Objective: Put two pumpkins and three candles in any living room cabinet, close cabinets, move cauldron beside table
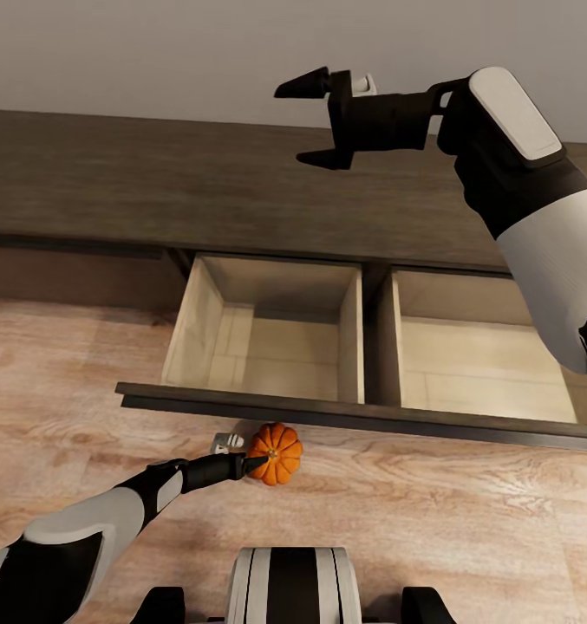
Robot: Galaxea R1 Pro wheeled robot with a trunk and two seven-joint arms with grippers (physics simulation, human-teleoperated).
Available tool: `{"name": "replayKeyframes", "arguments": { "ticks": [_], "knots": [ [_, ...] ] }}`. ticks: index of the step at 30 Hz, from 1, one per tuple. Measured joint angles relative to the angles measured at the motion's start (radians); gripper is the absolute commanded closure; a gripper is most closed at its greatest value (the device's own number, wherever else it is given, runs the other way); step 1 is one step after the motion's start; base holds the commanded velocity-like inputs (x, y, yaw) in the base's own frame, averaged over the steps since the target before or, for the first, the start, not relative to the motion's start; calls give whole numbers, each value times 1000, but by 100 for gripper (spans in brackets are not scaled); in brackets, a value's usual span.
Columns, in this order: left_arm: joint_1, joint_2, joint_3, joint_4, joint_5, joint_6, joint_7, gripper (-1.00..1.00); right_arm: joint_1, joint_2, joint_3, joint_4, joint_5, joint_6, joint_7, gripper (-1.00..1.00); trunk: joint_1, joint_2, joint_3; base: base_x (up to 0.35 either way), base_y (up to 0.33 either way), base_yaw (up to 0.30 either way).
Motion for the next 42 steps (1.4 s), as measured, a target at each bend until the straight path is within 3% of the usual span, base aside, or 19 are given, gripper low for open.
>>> {"name": "replayKeyframes", "arguments": {
  "ticks": [42],
  "knots": [
    [0, 0, 1, 0, 0, 0, 0, -100, 2, 6, 2, 1, 1, -1, -4, -100, 0, 0, 9, 0, 0, -28]
  ]
}}
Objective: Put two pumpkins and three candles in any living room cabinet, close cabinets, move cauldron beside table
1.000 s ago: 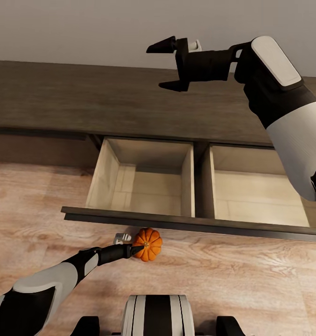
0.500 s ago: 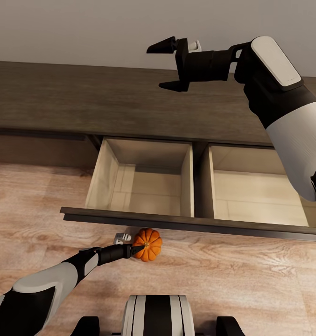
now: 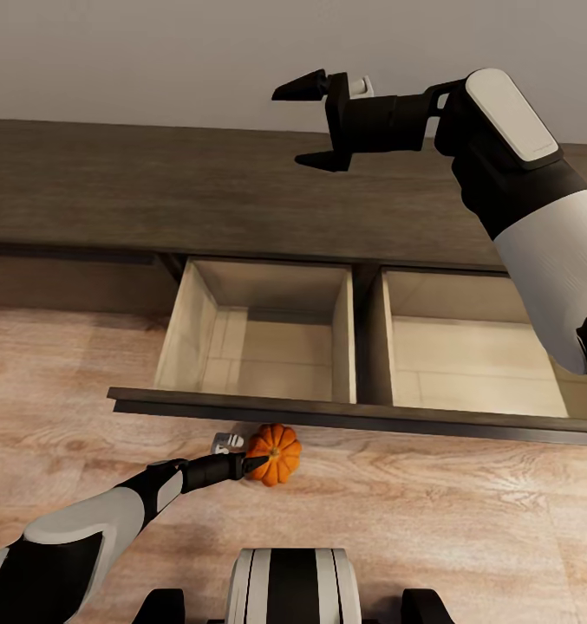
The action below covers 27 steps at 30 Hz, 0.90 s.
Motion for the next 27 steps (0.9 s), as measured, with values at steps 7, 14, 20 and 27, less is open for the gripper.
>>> {"name": "replayKeyframes", "arguments": {
  "ticks": [7, 14, 20, 27],
  "knots": [
    [0, -11, 0, 0, 0, 0, 0, -100, 1, 1, 1, 0, -2, 0, 0, -100, 0, 0, 3, 0, 0, -64],
    [0, -13, -1, 0, 0, 0, 0, -100, 1, 1, 0, 0, -2, 0, 0, -100, 0, 0, 6, 0, 0, -43],
    [0, -18, 6, 0, 4, 4, -5, 100, 1, 1, 0, 0, -1, 0, 0, -100, 0, 0, 7, 0, 0, -19],
    [0, -20, 10, 0, 6, 3, -6, 100, 1, 1, 0, 0, -1, 0, 0, -100, 0, 0, 7, 0, 0, 0]
  ]
}}
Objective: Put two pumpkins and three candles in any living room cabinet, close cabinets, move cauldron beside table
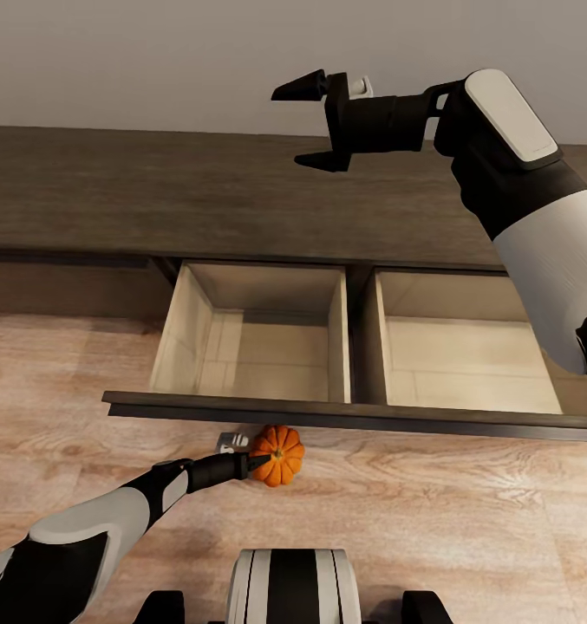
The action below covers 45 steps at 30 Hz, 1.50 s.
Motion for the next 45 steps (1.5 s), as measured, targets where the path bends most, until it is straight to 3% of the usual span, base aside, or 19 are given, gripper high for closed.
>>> {"name": "replayKeyframes", "arguments": {
  "ticks": [9, 15, 23, 45],
  "knots": [
    [0, 0, -3, -1, -4, -1, -12, 100, 0, 0, 1, -1, 0, -1, 0, -100, 0, 0, 0, 0, 0, 0],
    [0, 0, -23, -20, -15, -1, -11, 100, 0, 20, 1, -1, 3, -1, 0, -100, 0, 0, 0, 0, 0, 0],
    [0, 4, -19, -26, -15, -2, -61, 100, 0, 30, 1, -1, 4, -2, 0, -100, 0, 0, 0, 0, 0, 0],
    [0, 5, -24, -27, -20, 2, -77, 100, 0, 38, 3, 2, 8, -2, -2, -100, 0, 0, 0, 0, 0, 0]
  ]
}}
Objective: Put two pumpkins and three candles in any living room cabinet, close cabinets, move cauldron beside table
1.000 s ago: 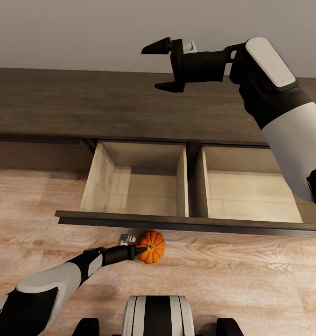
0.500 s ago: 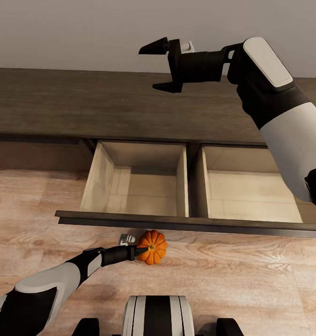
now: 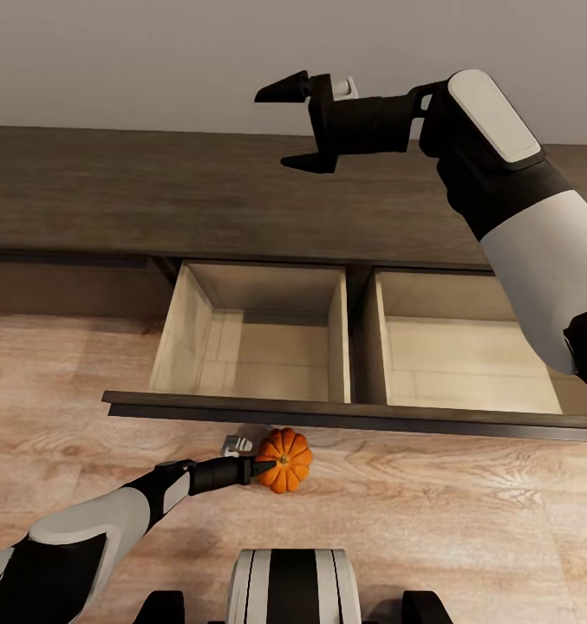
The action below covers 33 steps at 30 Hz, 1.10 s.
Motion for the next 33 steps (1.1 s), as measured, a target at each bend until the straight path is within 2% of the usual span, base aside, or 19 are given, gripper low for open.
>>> {"name": "replayKeyframes", "arguments": {
  "ticks": [6, 10, 22, 27, 33],
  "knots": [
    [0, 1, 0, -1, 0, 0, -8, 100, 1, 4, 0, -1, 0, 0, -1, -100, 0, 0, 0, 0, 0, 0],
    [0, 5, 1, -1, 0, -1, -40, 100, 1, 6, 1, 1, 0, -8, -1, -100, 0, 0, 0, -25, 0, 0],
    [2, 0, 0, 0, 0, 0, -52, 100, 2, 7, 2, 1, 0, -14, -2, -100, 0, 0, 0, -298, 0, 0],
    [2, 0, -1, 0, 0, 0, -52, 100, 2, 7, 2, 0, 0, -14, -23, -100, 0, 0, 0, -313, 0, 0],
    [2, 3, 0, 0, 1, -1, -52, 100, 2, 7, 2, 0, 0, -14, -26, -100, 0, 0, 0, -63, 0, 0]
  ]
}}
